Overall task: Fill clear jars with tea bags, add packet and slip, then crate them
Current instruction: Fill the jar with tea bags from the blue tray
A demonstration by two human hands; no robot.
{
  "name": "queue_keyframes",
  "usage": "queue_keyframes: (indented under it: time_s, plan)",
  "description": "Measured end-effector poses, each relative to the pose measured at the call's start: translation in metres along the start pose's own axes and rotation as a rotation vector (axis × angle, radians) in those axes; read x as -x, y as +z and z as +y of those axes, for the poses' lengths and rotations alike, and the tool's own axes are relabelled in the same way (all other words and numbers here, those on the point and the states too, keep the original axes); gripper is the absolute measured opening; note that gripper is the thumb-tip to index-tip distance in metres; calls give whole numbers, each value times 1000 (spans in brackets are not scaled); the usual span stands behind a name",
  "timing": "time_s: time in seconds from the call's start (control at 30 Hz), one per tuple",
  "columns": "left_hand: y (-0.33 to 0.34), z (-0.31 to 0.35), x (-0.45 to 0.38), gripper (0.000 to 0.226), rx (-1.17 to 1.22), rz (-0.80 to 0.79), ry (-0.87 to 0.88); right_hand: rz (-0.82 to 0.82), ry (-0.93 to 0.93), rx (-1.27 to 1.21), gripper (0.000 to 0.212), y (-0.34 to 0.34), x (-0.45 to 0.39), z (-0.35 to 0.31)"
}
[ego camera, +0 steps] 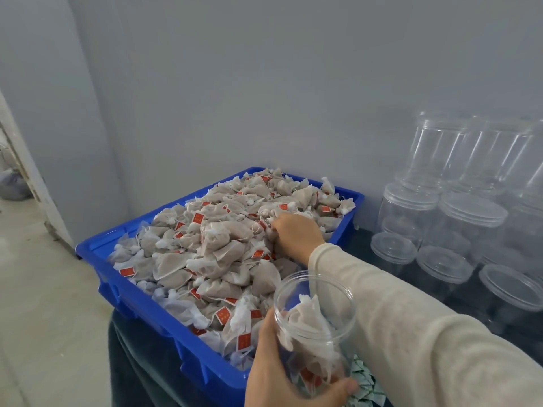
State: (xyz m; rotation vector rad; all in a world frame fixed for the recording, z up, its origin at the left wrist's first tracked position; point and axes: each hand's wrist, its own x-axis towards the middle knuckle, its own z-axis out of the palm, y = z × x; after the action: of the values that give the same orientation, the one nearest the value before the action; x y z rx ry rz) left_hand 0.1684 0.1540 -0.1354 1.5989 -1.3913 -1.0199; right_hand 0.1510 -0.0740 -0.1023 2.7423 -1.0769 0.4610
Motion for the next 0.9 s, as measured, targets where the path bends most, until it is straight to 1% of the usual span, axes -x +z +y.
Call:
queue_keyframes:
  time_s: [0.03,0.07,0.1,0.17,0.23,0.3,0.5,0.63,0.77,0.9]
  plan:
    - [2,-3,-2,104,23,30,41,15,20,-30,11,-2,0,1]
    - [8,-4,-1,108,63,149,97,26,40,-67,13,-6,1,3]
    - [15,-2,2,111,100,254,97,35,57,-111,16,-10,2,5]
    - [26,-2,3,113,165,352,86,41,71,-206,18,-22,3,9]
    - [31,-2,4,117,217,380,96,36,87,-317,17,-36,7,12]
    - [29,-4,5,114,248,401,120,41,105,-434,16,-52,12,15]
    - [30,0,10,107,240,398,198,90,74,-665,8,-108,39,14]
    - [32,0,11,108,228,410,156,119,48,-777,24,-143,63,10]
    - [33,-1,11,102,243,411,202,137,55,-899,19,-171,90,6]
    - [34,-2,8,96,249,427,254,107,39,-998,21,-185,115,1]
